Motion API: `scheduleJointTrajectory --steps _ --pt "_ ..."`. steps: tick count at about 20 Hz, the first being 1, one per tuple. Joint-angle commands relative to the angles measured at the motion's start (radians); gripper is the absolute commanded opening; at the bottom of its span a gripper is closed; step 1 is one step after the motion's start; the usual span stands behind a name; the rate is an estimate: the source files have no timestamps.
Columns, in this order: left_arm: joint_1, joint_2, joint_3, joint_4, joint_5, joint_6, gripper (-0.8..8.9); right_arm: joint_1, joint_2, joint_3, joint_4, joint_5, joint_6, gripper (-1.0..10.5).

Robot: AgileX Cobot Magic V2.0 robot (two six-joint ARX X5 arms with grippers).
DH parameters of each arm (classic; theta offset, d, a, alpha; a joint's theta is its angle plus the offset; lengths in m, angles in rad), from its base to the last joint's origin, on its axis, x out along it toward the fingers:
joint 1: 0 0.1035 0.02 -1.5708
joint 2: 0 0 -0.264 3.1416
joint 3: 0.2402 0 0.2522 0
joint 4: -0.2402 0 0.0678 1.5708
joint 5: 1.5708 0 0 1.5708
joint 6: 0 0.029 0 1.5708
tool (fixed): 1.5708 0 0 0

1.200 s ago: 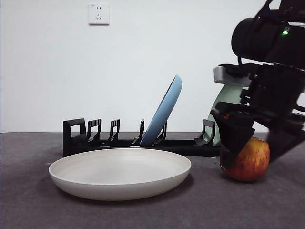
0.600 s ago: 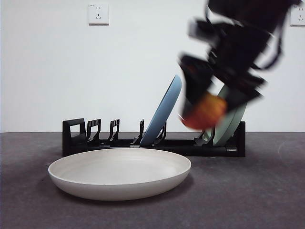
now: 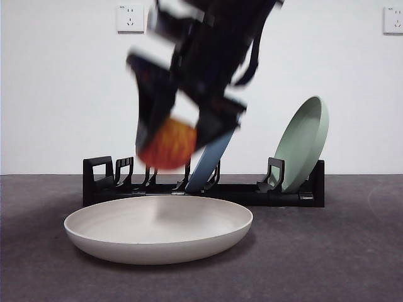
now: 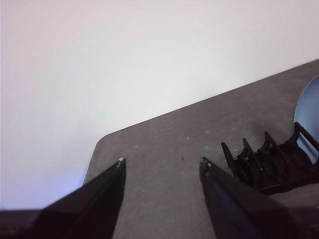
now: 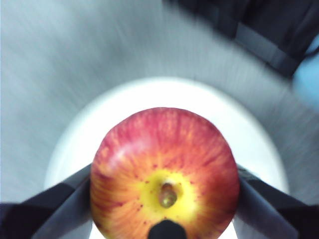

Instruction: Take the yellow plate from the plate rack,put the plate on the table,take the apple from the table,put the apple in the plate

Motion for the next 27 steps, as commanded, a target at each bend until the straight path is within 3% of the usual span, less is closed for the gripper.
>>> scheduleJointTrajectory --steps 1,3,7,10,15,18,21,27 --pt "0.002 -0.002 -0.005 -0.002 -0.007 0.008 2.51 0.023 0.064 0.006 -0.025 0.001 0.01 -0.1" --pt "0.002 -0.002 -0.005 -0.002 -0.007 0.008 2.51 0.045 0.103 0.006 -0.041 0.006 0.009 -0.1" --pt "0.002 -0.002 -0.005 -0.019 -0.006 0.007 2.51 0.077 0.119 0.006 -0.038 0.101 0.005 -0.1" --pt "0.002 -0.002 -0.005 -0.043 -0.006 0.004 2.51 0.078 0.121 0.006 -0.039 0.102 0.005 0.2" --pt "0.002 -0.002 -0.005 -0.058 -0.004 0.004 2.51 0.078 0.121 0.006 -0.039 0.102 0.007 3.6" --pt "0.002 -0.002 -0.005 -0.058 -0.002 -0.004 2.51 0.078 0.121 0.006 -0.039 0.103 0.006 4.7" --pt "0.002 -0.002 -0.005 -0.058 0.016 -0.027 2.51 0.077 0.109 0.006 -0.039 0.103 0.006 4.8" --pt "0.002 -0.002 -0.005 -0.056 0.156 -0.03 2.51 0.077 0.037 0.012 -0.039 0.106 0.005 4.8"
